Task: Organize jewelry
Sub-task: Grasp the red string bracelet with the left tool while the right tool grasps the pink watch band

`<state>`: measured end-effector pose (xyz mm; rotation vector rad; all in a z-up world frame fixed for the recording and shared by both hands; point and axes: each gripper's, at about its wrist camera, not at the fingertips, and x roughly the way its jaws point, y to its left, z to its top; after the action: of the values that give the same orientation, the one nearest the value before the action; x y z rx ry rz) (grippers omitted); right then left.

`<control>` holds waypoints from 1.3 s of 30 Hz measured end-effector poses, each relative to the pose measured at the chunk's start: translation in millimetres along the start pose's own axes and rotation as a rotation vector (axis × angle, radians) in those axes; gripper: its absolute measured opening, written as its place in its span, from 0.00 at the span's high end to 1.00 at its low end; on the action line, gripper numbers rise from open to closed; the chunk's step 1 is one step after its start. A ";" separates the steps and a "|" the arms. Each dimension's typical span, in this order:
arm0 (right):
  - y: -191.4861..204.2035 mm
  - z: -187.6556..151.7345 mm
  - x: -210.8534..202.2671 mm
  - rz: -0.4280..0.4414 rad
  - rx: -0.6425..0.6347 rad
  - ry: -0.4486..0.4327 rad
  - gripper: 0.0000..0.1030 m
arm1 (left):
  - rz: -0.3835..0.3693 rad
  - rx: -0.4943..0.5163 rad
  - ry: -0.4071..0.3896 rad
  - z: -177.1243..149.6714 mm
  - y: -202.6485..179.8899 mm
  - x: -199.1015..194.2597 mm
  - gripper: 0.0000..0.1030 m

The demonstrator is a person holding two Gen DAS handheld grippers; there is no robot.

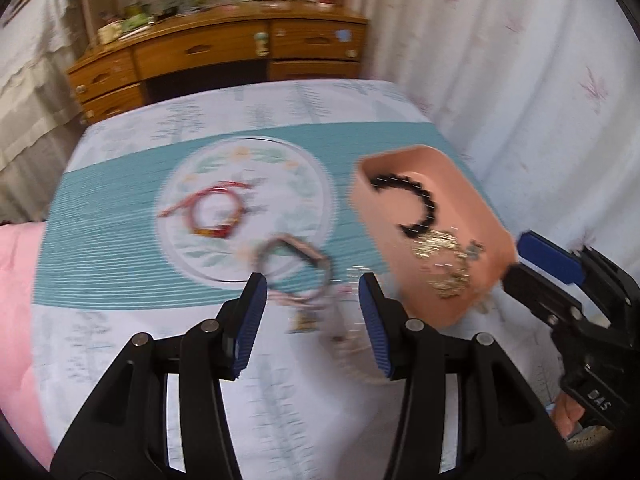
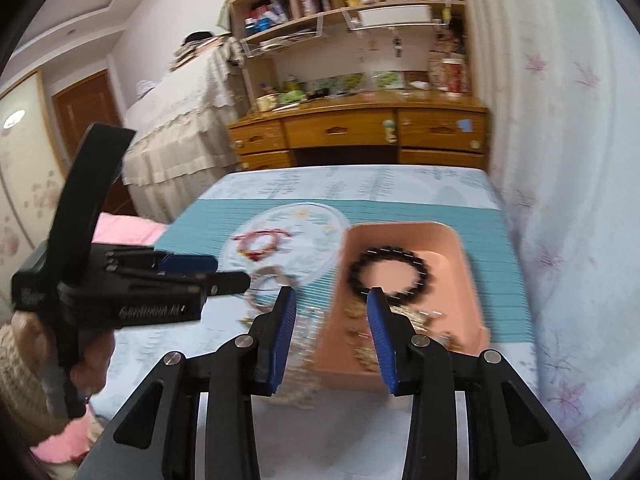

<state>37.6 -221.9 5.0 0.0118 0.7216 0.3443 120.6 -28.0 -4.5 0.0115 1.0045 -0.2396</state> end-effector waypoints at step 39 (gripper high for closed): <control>70.6 49.4 228.6 0.084 -0.134 0.553 0.91 | -0.018 -0.402 0.298 61.8 139.6 132.5 0.54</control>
<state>207.5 -78.4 -96.2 -0.1865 1.2460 0.4835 268.5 74.9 -96.0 -0.3358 1.3359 -0.0484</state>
